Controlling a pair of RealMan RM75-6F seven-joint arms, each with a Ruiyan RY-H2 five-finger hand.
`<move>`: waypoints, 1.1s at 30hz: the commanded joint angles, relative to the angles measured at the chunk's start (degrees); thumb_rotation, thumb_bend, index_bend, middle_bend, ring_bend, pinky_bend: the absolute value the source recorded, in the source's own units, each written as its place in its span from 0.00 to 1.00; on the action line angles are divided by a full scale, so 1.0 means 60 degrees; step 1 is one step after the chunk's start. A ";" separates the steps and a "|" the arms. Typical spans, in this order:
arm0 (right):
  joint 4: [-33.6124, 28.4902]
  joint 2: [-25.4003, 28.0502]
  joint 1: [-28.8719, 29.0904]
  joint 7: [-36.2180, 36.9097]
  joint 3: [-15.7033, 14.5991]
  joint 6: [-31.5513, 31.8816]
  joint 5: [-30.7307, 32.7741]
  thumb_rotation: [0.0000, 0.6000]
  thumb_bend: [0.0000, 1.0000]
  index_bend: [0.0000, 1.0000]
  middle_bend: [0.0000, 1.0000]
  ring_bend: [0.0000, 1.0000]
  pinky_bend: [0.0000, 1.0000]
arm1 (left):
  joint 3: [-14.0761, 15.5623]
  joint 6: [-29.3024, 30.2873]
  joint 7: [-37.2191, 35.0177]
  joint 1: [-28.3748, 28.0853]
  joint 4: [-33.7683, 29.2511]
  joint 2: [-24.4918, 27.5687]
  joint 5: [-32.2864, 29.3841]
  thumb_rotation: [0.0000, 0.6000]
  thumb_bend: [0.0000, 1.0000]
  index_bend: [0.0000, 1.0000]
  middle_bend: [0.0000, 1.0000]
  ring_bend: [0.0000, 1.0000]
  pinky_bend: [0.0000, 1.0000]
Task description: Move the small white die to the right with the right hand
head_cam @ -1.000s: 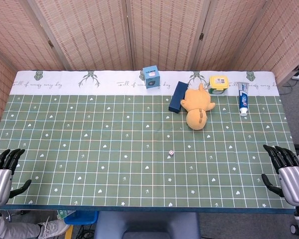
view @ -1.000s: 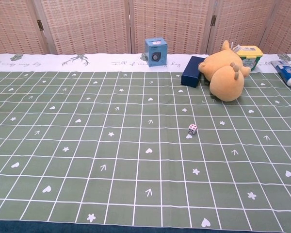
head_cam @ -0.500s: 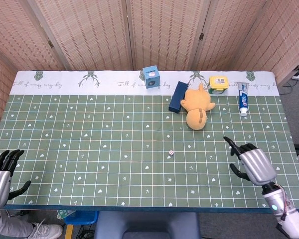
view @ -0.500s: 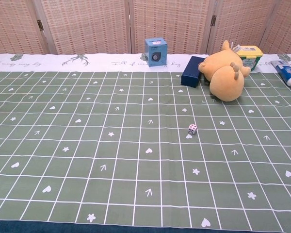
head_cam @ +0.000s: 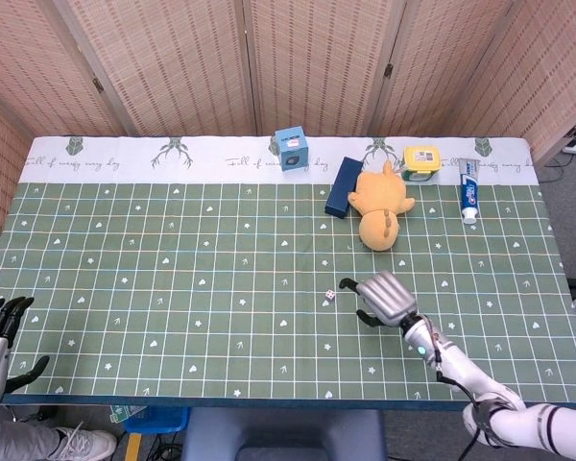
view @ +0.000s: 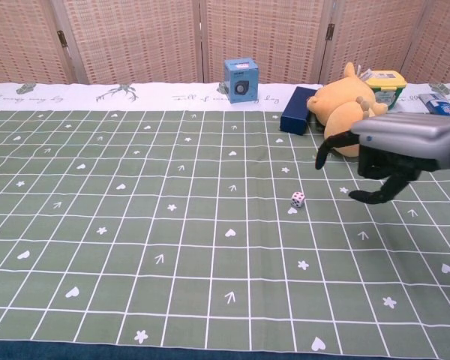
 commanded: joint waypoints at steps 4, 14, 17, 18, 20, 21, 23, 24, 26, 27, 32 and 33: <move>0.1170 -0.1045 0.0953 -0.0554 0.0263 -0.0846 0.1095 1.00 0.31 0.32 1.00 1.00 0.93 | 0.0004 0.0039 -0.0106 0.0072 0.0055 0.0042 -0.0060 1.00 0.24 0.16 0.16 0.10 0.16; 0.1969 -0.1679 0.1573 -0.0909 -0.0022 -0.1063 0.1644 1.00 0.32 0.34 1.00 1.00 0.93 | -0.0002 0.0083 -0.0268 0.0184 0.0180 0.0046 -0.0169 1.00 0.24 0.16 0.16 0.10 0.16; 0.2062 -0.1763 0.1658 -0.0968 -0.0111 -0.1031 0.1739 1.00 0.32 0.36 1.00 1.00 0.93 | -0.0003 0.0079 -0.0283 0.0191 0.0196 0.0052 -0.0157 1.00 0.24 0.16 0.16 0.10 0.16; 0.2086 -0.1783 0.1672 -0.0968 -0.0132 -0.1008 0.1766 1.00 0.32 0.37 1.00 1.00 0.93 | -0.0009 0.0084 -0.0294 0.0195 0.0203 0.0053 -0.0161 1.00 0.24 0.16 0.16 0.10 0.16; 0.2151 -0.1829 0.1704 -0.0971 -0.0185 -0.0965 0.1817 1.00 0.32 0.38 1.00 1.00 0.93 | -0.0021 0.0086 -0.0314 0.0201 0.0220 0.0054 -0.0174 1.00 0.24 0.16 0.16 0.10 0.16; 0.2184 -0.1849 0.1721 -0.0975 -0.0208 -0.0953 0.1834 1.00 0.32 0.38 1.00 1.00 0.93 | -0.0024 0.0082 -0.0319 0.0201 0.0228 0.0053 -0.0177 1.00 0.24 0.16 0.16 0.10 0.16; 0.2263 -0.1897 0.1758 -0.0980 -0.0264 -0.0929 0.1863 1.00 0.33 0.38 1.00 1.00 0.93 | -0.0029 0.0069 -0.0327 0.0197 0.0242 0.0049 -0.0175 1.00 0.24 0.16 0.16 0.10 0.16; 0.2291 -0.1914 0.1771 -0.0977 -0.0285 -0.0917 0.1874 1.00 0.33 0.39 1.00 1.00 0.93 | -0.0029 0.0063 -0.0331 0.0196 0.0247 0.0044 -0.0171 1.00 0.24 0.16 0.16 0.10 0.16; 0.2365 -0.1966 0.1785 -0.0945 -0.0319 -0.0855 0.1892 1.00 0.33 0.39 1.00 1.00 0.93 | -0.0030 0.0046 -0.0334 0.0194 0.0260 0.0032 -0.0174 1.00 0.24 0.16 0.16 0.10 0.16; 0.2398 -0.1988 0.1788 -0.0929 -0.0336 -0.0831 0.1895 1.00 0.33 0.40 1.00 1.00 0.93 | -0.0030 0.0031 -0.0331 0.0191 0.0267 0.0030 -0.0182 1.00 0.24 0.16 0.16 0.10 0.16; 0.2568 -0.2085 0.1825 -0.0821 -0.0398 -0.0741 0.1907 1.00 0.34 0.44 1.00 1.00 0.93 | -0.0061 -0.0003 -0.0332 0.0170 0.0291 0.0012 -0.0208 1.00 0.24 0.16 0.16 0.10 0.16; 0.2595 -0.2105 0.1832 -0.0792 -0.0400 -0.0723 0.1901 1.00 0.34 0.44 1.00 1.00 0.93 | -0.0063 -0.0010 -0.0331 0.0167 0.0298 0.0009 -0.0209 1.00 0.24 0.16 0.16 0.10 0.16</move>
